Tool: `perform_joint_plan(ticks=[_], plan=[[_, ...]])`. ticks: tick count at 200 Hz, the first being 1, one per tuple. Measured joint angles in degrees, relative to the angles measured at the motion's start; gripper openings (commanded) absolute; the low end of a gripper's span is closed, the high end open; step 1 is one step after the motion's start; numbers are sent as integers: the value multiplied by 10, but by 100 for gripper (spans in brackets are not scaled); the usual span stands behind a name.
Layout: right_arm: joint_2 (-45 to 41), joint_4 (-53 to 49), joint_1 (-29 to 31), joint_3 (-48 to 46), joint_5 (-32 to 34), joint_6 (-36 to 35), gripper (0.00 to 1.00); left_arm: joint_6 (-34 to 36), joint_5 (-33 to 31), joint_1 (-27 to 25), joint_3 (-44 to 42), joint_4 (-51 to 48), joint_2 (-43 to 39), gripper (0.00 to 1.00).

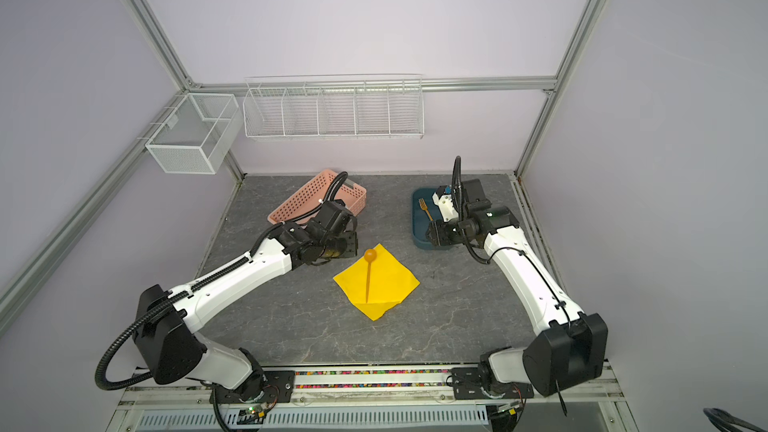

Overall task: Place the utensils on the paper napkin and roll it up
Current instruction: 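Release the spoon and raise the left gripper while the right gripper moves to the tray, then lower the right gripper into the teal tray over the yellow fork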

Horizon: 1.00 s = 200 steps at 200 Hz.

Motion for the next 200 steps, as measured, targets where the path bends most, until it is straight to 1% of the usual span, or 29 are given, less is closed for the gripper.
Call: perform_joint_plan(ticks=[22, 56, 84, 117, 121, 134, 200], plan=[[55, -7, -9, 42, 9, 9, 54, 5, -4, 7, -32, 15, -22, 22], [153, -20, -14, 115, 26, 4, 55, 8, -7, 19, -65, 32, -47, 23], [229, -36, -17, 170, 39, -17, 54, 11, -9, 25, -77, 37, -60, 23], [330, -76, -20, 273, 51, -53, 54, 11, -9, 26, -83, 43, -64, 23], [340, -79, -20, 283, 54, -57, 51, 11, -9, 26, -83, 44, -64, 23], [372, -90, -21, 312, 58, -67, 50, 11, -9, 27, -83, 45, -64, 23], [497, -126, -26, 436, 78, -95, 44, 19, -9, 28, -83, 43, -64, 23]])
